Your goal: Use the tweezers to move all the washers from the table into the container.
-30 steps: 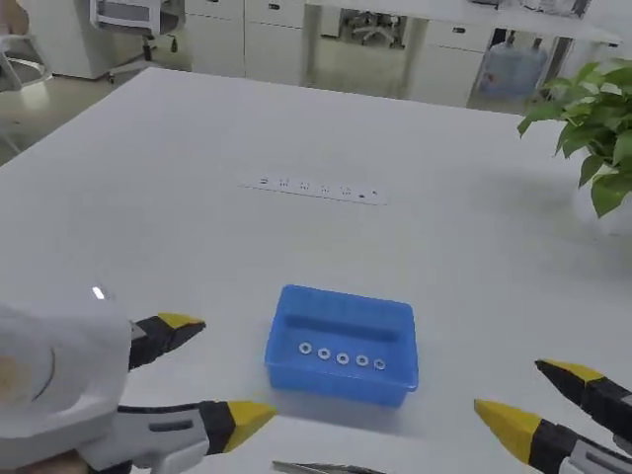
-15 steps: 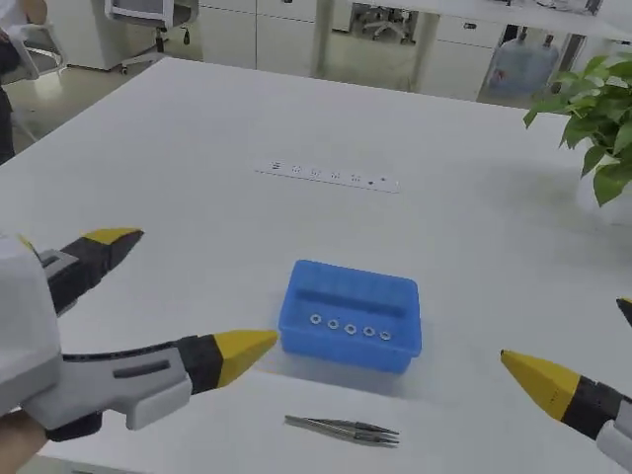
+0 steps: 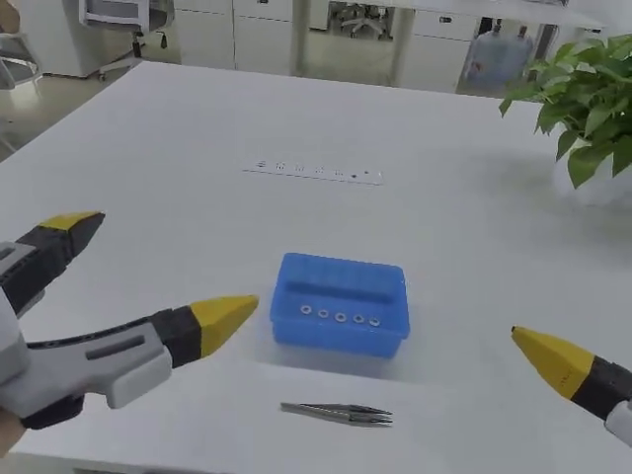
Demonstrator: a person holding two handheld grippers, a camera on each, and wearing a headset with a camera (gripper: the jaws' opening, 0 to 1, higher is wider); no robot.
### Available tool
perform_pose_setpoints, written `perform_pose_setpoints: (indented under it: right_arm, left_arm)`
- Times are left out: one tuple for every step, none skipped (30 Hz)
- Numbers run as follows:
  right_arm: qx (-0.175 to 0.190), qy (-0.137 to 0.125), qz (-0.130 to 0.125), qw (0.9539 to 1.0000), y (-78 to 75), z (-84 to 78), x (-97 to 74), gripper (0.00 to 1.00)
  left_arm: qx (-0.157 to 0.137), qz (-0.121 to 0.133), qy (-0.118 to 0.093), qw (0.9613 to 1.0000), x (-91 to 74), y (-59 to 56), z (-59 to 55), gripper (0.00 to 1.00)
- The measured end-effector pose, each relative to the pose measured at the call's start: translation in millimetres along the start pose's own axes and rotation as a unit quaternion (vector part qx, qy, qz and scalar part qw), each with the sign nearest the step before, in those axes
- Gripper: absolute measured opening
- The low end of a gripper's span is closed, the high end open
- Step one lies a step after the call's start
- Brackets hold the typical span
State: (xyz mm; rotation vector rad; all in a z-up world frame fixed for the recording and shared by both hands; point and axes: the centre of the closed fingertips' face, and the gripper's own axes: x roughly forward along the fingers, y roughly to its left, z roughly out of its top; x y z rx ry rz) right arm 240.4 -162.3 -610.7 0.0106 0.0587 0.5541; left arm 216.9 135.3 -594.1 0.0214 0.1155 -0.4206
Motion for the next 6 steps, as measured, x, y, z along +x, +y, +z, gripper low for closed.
perform_pose_setpoints:
  right_arm:
    - [0.001,-0.001,-0.001,1.0000,-0.8,0.5,0.0,0.94]
    - [0.001,-0.001,-0.001,1.0000,-1.4,0.5,0.2,0.93]
    - [0.001,-0.001,-0.003,1.0000,-2.6,0.6,0.3,0.93]
    - [0.000,-0.001,-0.004,1.0000,-3.7,0.5,0.8,0.93]
    - [-0.001,0.001,-0.004,1.0000,-4.4,0.4,1.3,0.93]
    - [0.000,0.002,-0.004,1.0000,-5.5,0.2,2.4,0.93]
  left_arm:
    - [0.000,0.000,0.000,1.0000,0.5,0.8,0.7,0.96]
    - [0.000,-0.001,0.000,1.0000,0.8,1.0,1.1,0.96]
    - [0.000,-0.001,-0.002,1.0000,1.4,1.2,1.6,0.96]
    - [-0.001,0.000,-0.001,1.0000,1.9,1.7,1.5,0.96]
    - [-0.002,0.000,0.000,1.0000,2.3,1.7,1.3,0.96]
    - [-0.003,0.000,-0.001,1.0000,2.6,1.3,1.4,0.96]
